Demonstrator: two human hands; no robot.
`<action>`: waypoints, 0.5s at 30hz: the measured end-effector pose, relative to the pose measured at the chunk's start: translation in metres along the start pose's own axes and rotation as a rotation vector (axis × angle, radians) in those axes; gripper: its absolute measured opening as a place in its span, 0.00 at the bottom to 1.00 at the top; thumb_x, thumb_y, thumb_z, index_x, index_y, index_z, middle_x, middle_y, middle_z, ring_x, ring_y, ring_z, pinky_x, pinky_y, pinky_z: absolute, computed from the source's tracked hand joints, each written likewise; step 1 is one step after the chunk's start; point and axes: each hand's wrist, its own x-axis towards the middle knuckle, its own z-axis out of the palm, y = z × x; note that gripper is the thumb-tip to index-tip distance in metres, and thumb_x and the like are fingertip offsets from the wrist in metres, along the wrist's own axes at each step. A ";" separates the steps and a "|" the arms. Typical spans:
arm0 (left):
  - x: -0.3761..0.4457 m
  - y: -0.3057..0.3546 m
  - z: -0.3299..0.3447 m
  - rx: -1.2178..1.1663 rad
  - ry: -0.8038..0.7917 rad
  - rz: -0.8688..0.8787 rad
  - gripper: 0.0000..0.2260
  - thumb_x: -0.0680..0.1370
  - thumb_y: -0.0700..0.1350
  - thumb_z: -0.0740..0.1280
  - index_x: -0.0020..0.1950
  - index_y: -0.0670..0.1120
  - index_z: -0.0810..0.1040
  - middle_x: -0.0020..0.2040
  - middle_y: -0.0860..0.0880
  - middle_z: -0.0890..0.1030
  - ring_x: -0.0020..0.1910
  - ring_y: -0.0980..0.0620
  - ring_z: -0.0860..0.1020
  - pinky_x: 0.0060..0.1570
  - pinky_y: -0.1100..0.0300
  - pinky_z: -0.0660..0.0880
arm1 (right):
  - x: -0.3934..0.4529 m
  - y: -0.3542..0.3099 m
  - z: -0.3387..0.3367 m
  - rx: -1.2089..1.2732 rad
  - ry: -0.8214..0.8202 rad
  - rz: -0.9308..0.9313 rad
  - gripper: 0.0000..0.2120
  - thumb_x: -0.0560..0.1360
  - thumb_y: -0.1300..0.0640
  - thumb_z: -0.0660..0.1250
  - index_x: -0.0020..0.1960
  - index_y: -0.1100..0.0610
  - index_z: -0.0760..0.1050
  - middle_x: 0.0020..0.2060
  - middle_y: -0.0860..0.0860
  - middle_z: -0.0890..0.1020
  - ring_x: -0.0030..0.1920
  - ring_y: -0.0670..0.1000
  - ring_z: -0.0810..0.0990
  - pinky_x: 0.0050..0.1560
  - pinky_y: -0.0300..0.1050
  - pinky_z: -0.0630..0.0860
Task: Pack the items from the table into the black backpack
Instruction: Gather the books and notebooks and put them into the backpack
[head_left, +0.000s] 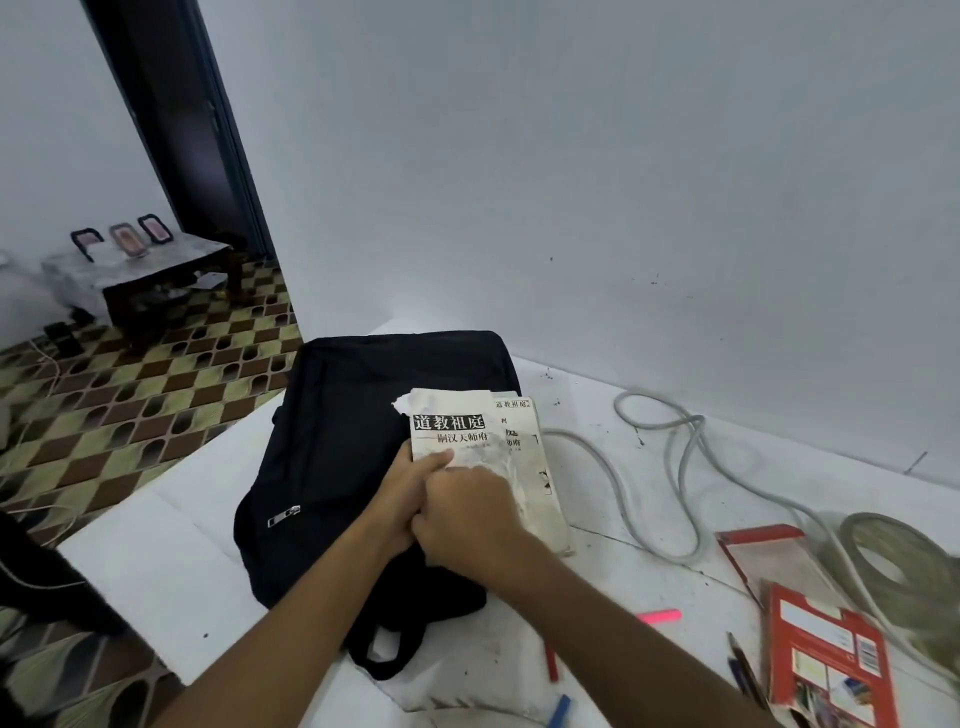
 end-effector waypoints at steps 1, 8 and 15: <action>0.004 -0.004 -0.001 0.032 0.031 0.007 0.18 0.77 0.36 0.65 0.66 0.42 0.71 0.55 0.42 0.83 0.49 0.45 0.83 0.46 0.53 0.78 | 0.000 0.011 -0.001 0.131 0.013 0.047 0.12 0.74 0.53 0.62 0.53 0.57 0.78 0.48 0.54 0.82 0.50 0.57 0.79 0.43 0.44 0.67; 0.001 -0.007 0.002 0.013 0.051 -0.009 0.17 0.76 0.34 0.68 0.60 0.47 0.71 0.54 0.44 0.81 0.46 0.44 0.83 0.34 0.52 0.80 | 0.001 0.114 0.002 0.692 0.127 0.602 0.14 0.77 0.53 0.64 0.60 0.57 0.74 0.53 0.57 0.77 0.50 0.53 0.78 0.49 0.44 0.70; -0.007 -0.004 0.006 0.016 -0.024 0.146 0.22 0.70 0.35 0.73 0.62 0.44 0.72 0.56 0.41 0.82 0.50 0.40 0.83 0.43 0.45 0.81 | -0.008 0.097 0.005 1.032 0.368 0.436 0.09 0.77 0.59 0.65 0.55 0.49 0.73 0.48 0.44 0.80 0.47 0.43 0.79 0.42 0.36 0.73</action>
